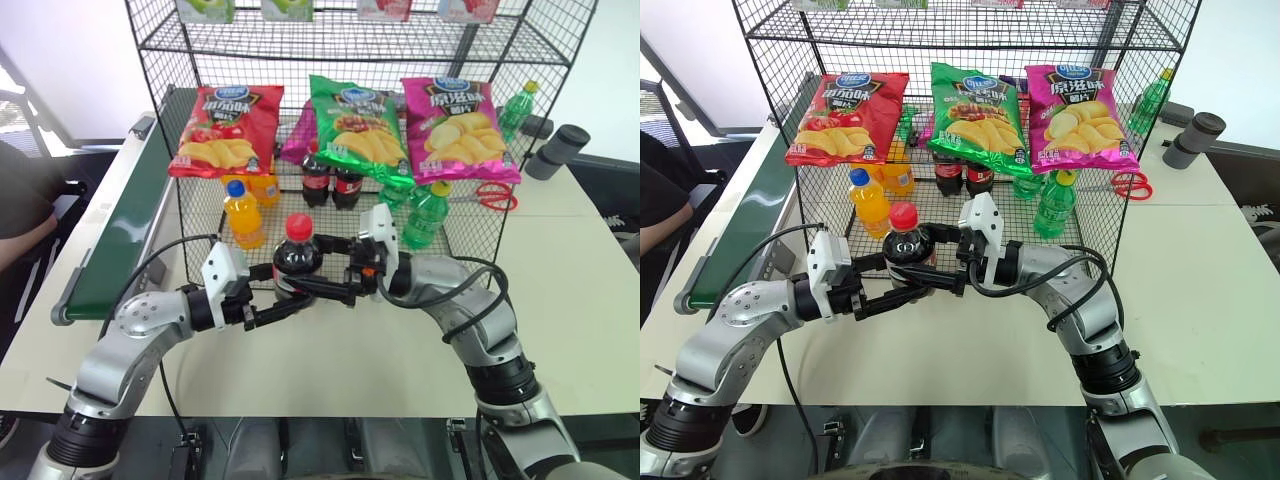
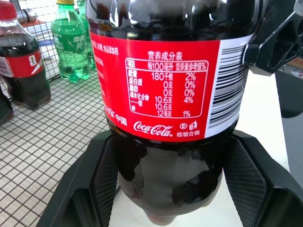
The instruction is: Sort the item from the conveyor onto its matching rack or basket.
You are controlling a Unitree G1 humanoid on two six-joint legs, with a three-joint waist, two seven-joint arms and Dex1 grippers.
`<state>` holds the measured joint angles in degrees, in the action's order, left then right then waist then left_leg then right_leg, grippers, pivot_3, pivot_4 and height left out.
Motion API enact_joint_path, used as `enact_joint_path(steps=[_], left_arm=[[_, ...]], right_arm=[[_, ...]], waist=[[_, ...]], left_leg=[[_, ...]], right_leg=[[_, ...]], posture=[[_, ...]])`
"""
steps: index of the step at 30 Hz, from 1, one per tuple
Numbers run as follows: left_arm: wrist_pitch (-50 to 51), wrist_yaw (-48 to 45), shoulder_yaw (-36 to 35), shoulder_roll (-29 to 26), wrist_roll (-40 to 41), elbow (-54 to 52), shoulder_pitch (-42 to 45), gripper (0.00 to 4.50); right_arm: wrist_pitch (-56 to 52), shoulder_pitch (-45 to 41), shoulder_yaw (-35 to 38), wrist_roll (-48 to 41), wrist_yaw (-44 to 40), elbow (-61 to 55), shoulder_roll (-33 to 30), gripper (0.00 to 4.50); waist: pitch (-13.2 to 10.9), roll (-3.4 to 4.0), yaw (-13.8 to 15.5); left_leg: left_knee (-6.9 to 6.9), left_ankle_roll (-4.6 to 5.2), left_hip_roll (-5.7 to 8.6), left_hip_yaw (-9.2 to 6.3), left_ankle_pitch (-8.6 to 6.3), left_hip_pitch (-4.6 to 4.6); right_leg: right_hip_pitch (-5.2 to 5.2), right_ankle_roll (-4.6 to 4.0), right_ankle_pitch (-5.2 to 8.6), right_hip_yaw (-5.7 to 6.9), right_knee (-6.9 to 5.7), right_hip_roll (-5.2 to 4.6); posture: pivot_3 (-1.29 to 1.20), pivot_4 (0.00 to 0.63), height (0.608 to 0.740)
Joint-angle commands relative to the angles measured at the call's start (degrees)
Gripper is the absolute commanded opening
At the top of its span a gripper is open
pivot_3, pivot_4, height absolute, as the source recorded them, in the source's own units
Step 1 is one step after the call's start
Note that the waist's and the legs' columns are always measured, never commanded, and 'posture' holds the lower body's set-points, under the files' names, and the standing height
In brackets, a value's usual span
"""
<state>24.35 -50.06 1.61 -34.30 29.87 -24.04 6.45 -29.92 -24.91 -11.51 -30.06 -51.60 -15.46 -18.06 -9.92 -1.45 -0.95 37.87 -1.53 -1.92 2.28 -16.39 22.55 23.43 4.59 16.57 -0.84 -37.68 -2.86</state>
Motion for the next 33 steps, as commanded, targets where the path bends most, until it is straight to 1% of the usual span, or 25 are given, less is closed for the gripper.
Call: enact_joint_path(steps=[1,3,4,7,9,15,21,24,27,33], left_arm=[[0.89,0.17,-1.12,0.42,2.18,-1.36,1.73,3.70],[0.32,1.83,-1.47,0.68,0.58,-1.24,1.79,4.45],[0.34,2.60,-1.60,0.79,0.02,-1.24,1.78,4.45],[2.88,2.49,-3.03,-0.06,2.48,-2.34,0.40,4.45],[2.52,3.34,-3.99,-0.19,2.01,-2.55,-0.75,4.45],[0.03,6.52,-8.10,-0.34,-0.64,-2.78,-8.11,4.45],[-2.92,8.90,-8.07,1.50,-3.11,-2.43,-10.73,4.45],[-3.50,9.36,-7.18,2.19,-3.69,-2.20,-10.29,4.45],[-3.52,9.47,-6.69,2.68,-3.71,-2.57,-9.88,4.45],[-3.35,9.53,-5.95,3.20,-3.94,-3.22,-9.49,4.45]], right_arm=[[0.44,-0.08,-0.78,-0.88,-0.51,-2.02,0.50,2.92],[0.88,0.05,-0.83,-0.47,-0.22,-1.90,0.56,2.92],[1.06,0.13,-0.83,-0.35,-0.12,-1.86,0.54,2.92],[2.81,0.33,-0.31,1.09,0.98,-0.80,0.52,2.92],[4.28,0.45,0.21,2.37,1.62,0.29,0.35,2.92],[13.25,-0.03,2.63,9.41,7.06,9.41,1.09,2.92],[26.21,-3.47,3.71,17.72,16.55,25.28,7.26,2.92],[33.84,-7.55,4.48,22.33,22.79,36.77,10.18,2.92],[39.57,-11.54,6.04,23.70,26.78,46.40,12.51,2.92],[46.79,-15.06,7.28,25.27,29.03,56.27,13.91,2.92]], waist=[[0.00,0.00,0.01],[0.00,0.00,0.03],[0.00,0.00,0.03],[0.00,0.00,-0.05],[0.00,0.00,-0.05],[0.00,0.00,-0.05],[0.00,0.00,-0.11],[-0.01,0.02,-0.25],[-0.01,0.02,-0.26],[-0.01,0.02,-0.31]], left_leg=[[0.00,0.00,0.00,0.00,0.00,0.00],[0.00,0.00,0.00,-0.01,0.00,0.00],[0.01,0.00,0.00,-0.01,0.00,0.00],[0.02,0.00,0.00,-0.01,0.00,0.00],[0.02,0.00,-0.02,-0.01,0.00,0.00],[0.02,0.00,-0.03,0.00,0.00,-0.02],[0.05,-0.01,-0.02,0.01,0.00,-0.02],[0.05,-0.02,-0.03,0.03,0.01,-0.05],[0.06,-0.04,-0.02,0.06,0.02,-0.04],[0.05,-0.04,-0.03,0.08,0.02,-0.04]], right_leg=[[0.00,0.00,0.00,0.00,0.00,0.00],[0.00,0.00,0.00,0.00,0.00,0.01],[0.00,0.00,0.00,0.00,0.00,0.02],[0.00,0.01,0.00,-0.01,-0.01,0.03],[0.00,0.01,0.00,-0.01,-0.01,0.05],[0.00,0.00,0.00,-0.02,-0.03,0.05],[0.01,0.00,0.00,-0.03,-0.09,0.05],[0.02,0.00,0.00,-0.06,-0.15,0.06],[0.04,0.00,0.00,-0.08,-0.19,0.05],[0.06,0.00,0.00,-0.09,-0.21,0.04]], posture=[[0.00,0.150,0.734],[0.00,0.150,0.734],[0.00,0.150,0.734],[0.00,0.150,0.734],[0.00,0.150,0.734],[0.00,0.150,0.734],[0.00,0.150,0.734],[0.00,0.150,0.734],[0.00,0.150,0.734],[0.00,0.150,0.734]])
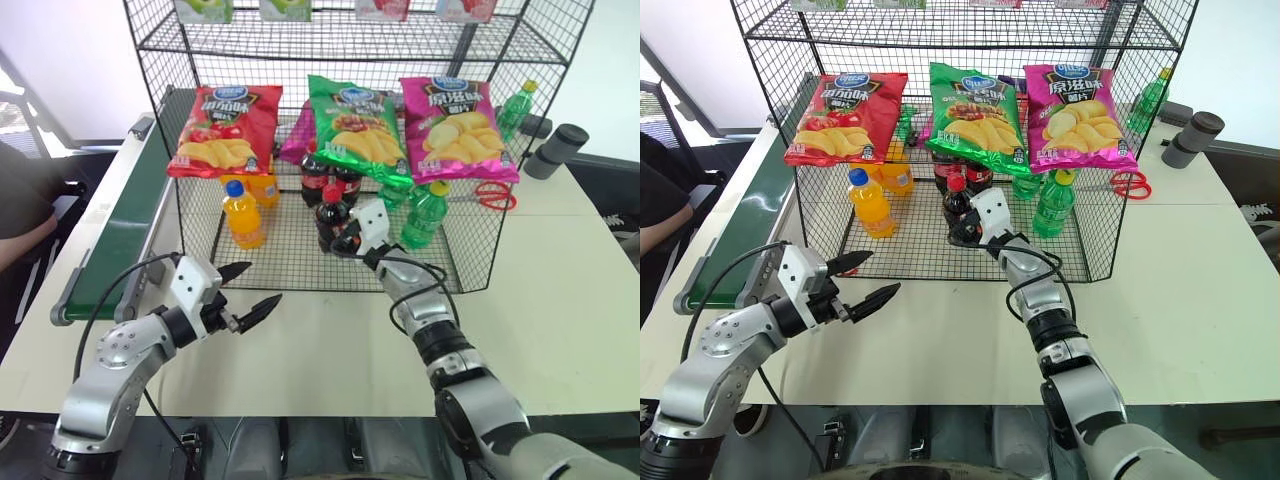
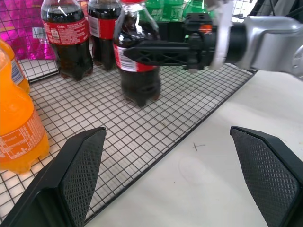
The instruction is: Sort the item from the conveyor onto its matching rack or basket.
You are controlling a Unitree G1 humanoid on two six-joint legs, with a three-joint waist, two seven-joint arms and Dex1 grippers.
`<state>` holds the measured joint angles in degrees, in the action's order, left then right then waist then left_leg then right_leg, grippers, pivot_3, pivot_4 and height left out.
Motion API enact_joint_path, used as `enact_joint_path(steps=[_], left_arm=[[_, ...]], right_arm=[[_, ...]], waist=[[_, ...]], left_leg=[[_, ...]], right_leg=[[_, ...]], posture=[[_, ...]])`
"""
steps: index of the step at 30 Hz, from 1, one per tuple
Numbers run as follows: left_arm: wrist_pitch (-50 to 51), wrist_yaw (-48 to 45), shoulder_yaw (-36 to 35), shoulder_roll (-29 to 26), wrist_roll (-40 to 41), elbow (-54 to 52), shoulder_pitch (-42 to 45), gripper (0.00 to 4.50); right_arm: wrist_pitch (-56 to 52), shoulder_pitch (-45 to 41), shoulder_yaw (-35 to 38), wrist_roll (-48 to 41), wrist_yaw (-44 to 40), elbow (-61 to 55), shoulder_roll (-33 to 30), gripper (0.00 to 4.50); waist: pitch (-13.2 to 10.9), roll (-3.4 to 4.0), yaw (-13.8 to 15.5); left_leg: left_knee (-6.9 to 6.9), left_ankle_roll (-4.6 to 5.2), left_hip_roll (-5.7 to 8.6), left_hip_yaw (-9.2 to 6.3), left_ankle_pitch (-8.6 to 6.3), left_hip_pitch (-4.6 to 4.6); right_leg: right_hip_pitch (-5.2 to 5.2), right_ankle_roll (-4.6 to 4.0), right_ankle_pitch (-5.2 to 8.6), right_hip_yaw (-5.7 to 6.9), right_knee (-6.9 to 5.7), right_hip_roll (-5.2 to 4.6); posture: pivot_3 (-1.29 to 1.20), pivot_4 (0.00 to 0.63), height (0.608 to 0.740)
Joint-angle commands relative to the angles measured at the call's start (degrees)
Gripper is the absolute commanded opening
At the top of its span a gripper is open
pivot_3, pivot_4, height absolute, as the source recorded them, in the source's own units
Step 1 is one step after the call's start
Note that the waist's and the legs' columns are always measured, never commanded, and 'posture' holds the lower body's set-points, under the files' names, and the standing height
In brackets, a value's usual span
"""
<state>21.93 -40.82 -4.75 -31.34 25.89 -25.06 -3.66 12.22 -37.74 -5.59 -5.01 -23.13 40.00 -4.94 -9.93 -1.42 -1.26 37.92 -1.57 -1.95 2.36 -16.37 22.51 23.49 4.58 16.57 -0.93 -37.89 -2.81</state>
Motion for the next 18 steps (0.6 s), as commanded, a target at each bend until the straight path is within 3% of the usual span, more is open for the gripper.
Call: enact_joint_path(steps=[1,10,13,18], left_arm=[[-0.89,0.33,0.48,0.32,0.02,-2.27,0.68,4.45],[-0.93,0.16,1.16,0.39,-0.13,-1.68,1.48,4.45],[-0.98,0.02,1.27,0.39,-0.19,-1.38,1.72,4.50],[-0.91,0.06,1.31,0.39,-0.14,-1.55,1.57,4.50]], right_arm=[[5.21,-2.35,1.53,0.19,0.38,1.51,0.86,2.92],[6.76,-1.40,2.03,0.07,-0.88,2.84,0.96,2.92],[7.07,-0.80,2.42,0.12,-0.49,1.57,0.90,4.29],[8.37,1.65,2.03,0.11,-2.15,-3.03,-0.67,4.40]], waist=[[0.00,0.00,-0.01],[0.00,0.00,-0.22],[0.00,0.00,-0.82],[0.00,0.01,-1.27]], left_leg=[[0.00,0.00,0.00,0.00,0.00,0.00],[0.00,0.00,0.00,0.00,0.00,-0.02],[0.00,0.00,-0.01,0.00,0.00,-0.02],[0.00,-0.01,0.00,-0.01,0.00,-0.04]], right_leg=[[0.00,0.00,0.00,0.00,0.00,-0.01],[0.01,0.00,0.00,0.00,-0.08,-0.04],[0.01,0.00,0.00,0.00,-0.08,-0.04],[0.00,0.00,0.00,0.00,-0.10,-0.06]], posture=[[0.00,0.150,0.734],[0.00,0.150,0.734],[0.00,0.150,0.734],[0.00,0.150,0.734]])
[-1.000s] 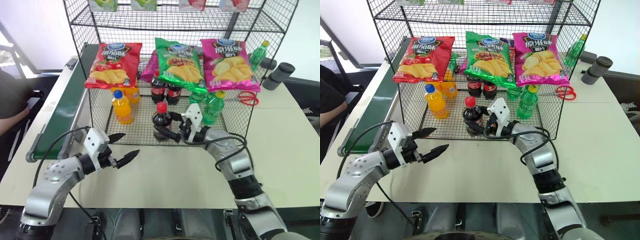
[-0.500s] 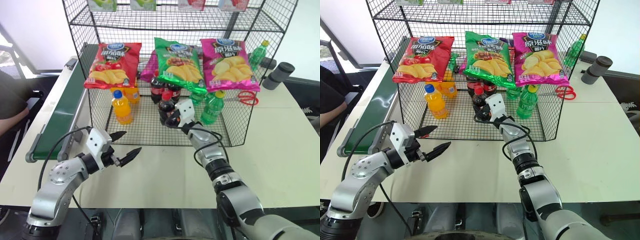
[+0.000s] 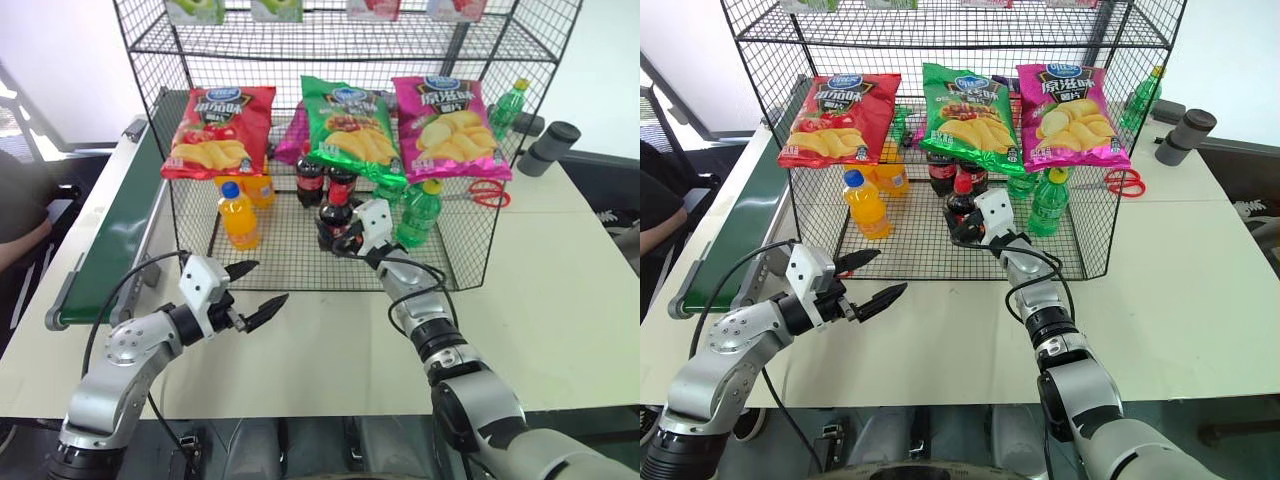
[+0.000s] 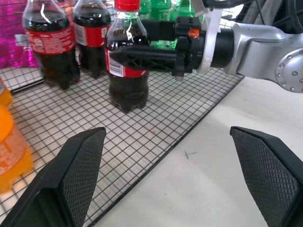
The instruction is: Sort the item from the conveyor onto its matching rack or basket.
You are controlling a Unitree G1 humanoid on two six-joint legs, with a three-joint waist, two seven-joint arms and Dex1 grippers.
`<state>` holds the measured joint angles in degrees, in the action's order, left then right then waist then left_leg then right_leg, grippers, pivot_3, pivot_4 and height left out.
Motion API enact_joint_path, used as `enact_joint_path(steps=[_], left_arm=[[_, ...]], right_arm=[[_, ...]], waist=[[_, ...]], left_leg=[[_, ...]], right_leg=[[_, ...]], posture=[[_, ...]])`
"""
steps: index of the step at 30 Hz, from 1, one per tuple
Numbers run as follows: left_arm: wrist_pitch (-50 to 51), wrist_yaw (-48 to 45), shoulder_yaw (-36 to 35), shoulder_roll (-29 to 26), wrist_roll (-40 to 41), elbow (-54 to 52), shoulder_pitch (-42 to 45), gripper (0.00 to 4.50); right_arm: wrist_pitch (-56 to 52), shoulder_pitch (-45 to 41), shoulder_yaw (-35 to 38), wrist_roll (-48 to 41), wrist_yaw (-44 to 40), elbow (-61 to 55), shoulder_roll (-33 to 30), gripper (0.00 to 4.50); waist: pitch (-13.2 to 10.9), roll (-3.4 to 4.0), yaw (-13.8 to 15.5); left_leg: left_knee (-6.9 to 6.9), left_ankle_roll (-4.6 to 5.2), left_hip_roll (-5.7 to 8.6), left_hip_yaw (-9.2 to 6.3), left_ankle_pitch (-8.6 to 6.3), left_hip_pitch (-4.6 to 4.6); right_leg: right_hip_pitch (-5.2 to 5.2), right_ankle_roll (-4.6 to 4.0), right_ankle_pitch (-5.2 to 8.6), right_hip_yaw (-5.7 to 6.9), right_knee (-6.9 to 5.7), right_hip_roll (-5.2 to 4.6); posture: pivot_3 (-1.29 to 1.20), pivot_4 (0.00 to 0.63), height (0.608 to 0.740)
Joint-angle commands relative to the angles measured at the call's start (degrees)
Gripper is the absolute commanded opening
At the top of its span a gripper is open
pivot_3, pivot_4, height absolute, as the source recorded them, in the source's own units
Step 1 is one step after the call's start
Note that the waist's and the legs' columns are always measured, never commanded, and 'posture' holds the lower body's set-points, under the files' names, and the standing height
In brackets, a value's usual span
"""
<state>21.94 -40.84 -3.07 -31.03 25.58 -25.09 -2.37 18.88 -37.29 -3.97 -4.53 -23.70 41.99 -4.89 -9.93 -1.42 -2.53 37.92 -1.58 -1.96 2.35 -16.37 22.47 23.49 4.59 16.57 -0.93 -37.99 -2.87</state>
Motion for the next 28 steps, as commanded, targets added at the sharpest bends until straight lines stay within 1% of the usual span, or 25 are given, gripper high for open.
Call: enact_joint_path(steps=[1,6,10,13,17,18,21,24,28], left_arm=[[-0.87,0.12,-0.37,0.08,0.19,-1.56,0.24,4.50],[-0.88,0.23,-0.45,0.23,0.35,-1.70,0.13,4.50],[-0.89,0.36,-0.57,0.37,0.35,-1.61,0.04,4.50],[0.00,0.89,-0.45,0.14,-0.05,-1.25,0.13,4.50],[0.95,1.53,-0.86,-0.24,-0.02,-0.45,0.53,4.50],[0.43,1.40,-1.02,-0.39,-0.23,-0.31,0.51,4.50],[-0.14,1.02,-1.40,-0.65,-0.33,0.27,0.47,4.50],[0.01,0.69,-1.83,-0.89,0.03,1.16,0.57,4.50],[-0.07,0.12,-2.15,-1.34,0.20,1.59,0.49,4.50]], right_arm=[[1.34,2.03,0.45,-0.92,-2.55,-6.68,-1.18,4.40],[-3.38,6.55,0.75,-2.99,-6.96,-15.82,-4.60,4.40],[-10.88,11.86,1.34,-7.07,-12.61,-26.41,-9.57,4.40],[-16.39,17.30,2.81,-10.84,-17.57,-36.33,-15.68,4.40],[-24.75,23.99,8.13,-17.10,-22.11,-45.94,-24.74,4.40],[-25.94,25.92,9.72,-17.74,-23.35,-47.41,-27.42,4.40],[-28.16,29.54,12.91,-19.08,-25.16,-49.64,-32.28,4.40],[-29.19,31.42,15.20,-19.51,-25.81,-49.89,-34.48,4.40],[-29.70,31.76,16.03,-19.00,-25.08,-49.90,-34.89,4.40]], waist=[[0.00,0.00,0.00],[0.00,0.00,0.02],[0.00,0.01,0.13],[0.00,0.02,0.33],[-0.01,0.03,0.58],[-0.01,0.03,0.62],[0.00,0.03,0.59],[0.01,0.05,0.47],[0.01,0.05,0.43]], left_leg=[[0.00,0.00,0.00,0.00,0.00,-0.01],[0.00,0.00,0.00,0.00,0.00,-0.01],[0.00,0.00,0.00,-0.01,0.00,-0.02],[0.00,0.01,0.01,-0.01,-0.01,-0.02],[0.00,0.01,0.03,-0.01,-0.01,-0.03],[0.02,0.02,0.03,-0.01,-0.01,-0.05],[0.02,0.02,0.01,-0.01,-0.01,-0.08],[0.02,0.02,-0.01,-0.01,-0.01,-0.10],[0.04,0.02,-0.01,-0.01,-0.01,-0.11]], right_leg=[[0.00,0.00,0.00,0.00,0.00,0.00],[-0.01,0.00,0.00,-0.01,0.00,-0.01],[-0.03,0.00,0.00,-0.01,0.00,-0.02],[-0.04,0.00,0.00,-0.01,0.02,-0.04],[-0.08,0.00,0.00,0.00,0.06,-0.06],[-0.11,0.00,0.00,0.00,0.06,-0.06],[-0.13,-0.01,0.01,0.00,0.07,-0.01],[-0.14,-0.01,0.01,-0.03,0.06,0.06],[-0.14,-0.01,0.01,-0.06,0.06,0.14]], posture=[[0.00,0.150,0.734],[0.00,0.150,0.734],[0.00,0.150,0.734],[0.00,0.150,0.734],[0.00,0.150,0.734],[0.00,0.150,0.734],[0.00,0.150,0.734],[0.00,0.150,0.734],[0.00,0.150,0.734]])
